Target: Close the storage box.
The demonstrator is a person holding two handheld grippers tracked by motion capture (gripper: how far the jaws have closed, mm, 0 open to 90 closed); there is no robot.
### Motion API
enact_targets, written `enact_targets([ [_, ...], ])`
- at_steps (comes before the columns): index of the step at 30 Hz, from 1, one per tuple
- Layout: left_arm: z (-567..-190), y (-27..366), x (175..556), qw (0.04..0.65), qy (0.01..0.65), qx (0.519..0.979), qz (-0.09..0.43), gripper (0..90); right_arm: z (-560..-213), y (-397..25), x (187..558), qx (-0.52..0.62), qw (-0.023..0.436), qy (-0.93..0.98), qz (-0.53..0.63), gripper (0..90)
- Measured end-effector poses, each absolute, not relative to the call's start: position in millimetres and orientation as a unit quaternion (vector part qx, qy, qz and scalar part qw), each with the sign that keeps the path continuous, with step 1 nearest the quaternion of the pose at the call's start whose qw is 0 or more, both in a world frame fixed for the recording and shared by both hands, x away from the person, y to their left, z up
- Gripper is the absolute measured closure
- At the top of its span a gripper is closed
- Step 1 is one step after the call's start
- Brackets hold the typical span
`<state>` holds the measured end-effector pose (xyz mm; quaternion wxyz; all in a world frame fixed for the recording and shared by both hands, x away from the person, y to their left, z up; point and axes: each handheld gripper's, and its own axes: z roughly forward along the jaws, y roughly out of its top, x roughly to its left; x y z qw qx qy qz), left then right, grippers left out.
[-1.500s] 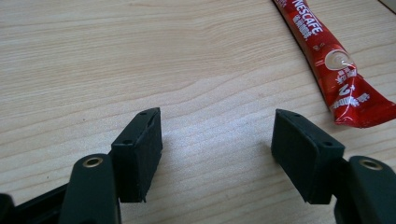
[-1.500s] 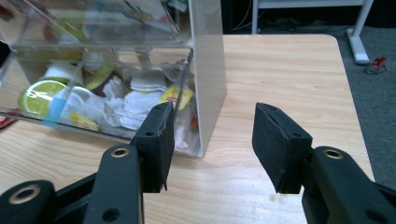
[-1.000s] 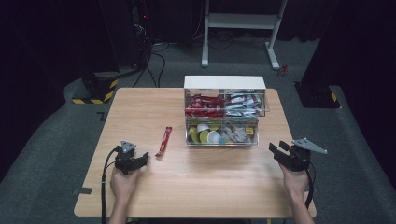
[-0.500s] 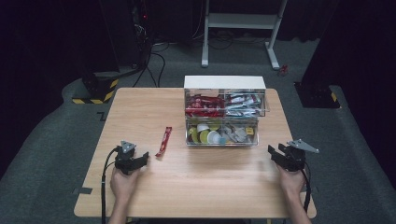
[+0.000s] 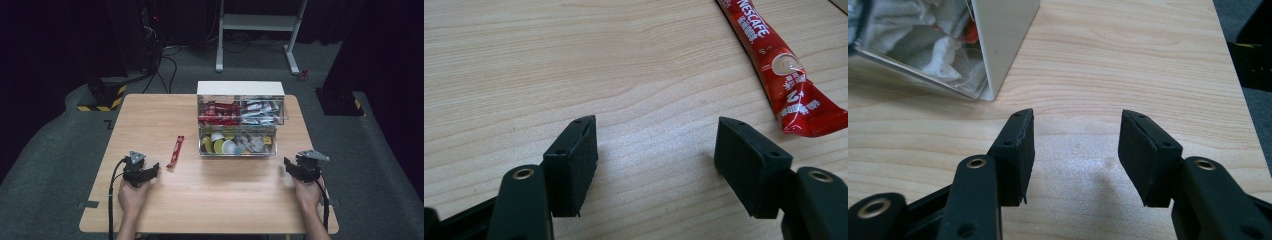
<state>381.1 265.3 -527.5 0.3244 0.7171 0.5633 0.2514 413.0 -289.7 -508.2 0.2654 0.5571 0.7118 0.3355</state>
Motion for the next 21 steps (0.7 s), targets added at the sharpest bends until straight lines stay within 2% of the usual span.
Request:
enact_targets([
  [16,-527.5,265.3,381.1,0.324,0.563,0.717,0.252,33.9,-521.0,-285.1,420.3,0.556,0.266,0.727,0.304,47.1],
  [21,-527.5,265.3,381.1,0.324,0.563,0.717,0.252,34.0,-521.6,-285.9,421.5,0.56,0.25,0.725,0.314,44.1],
])
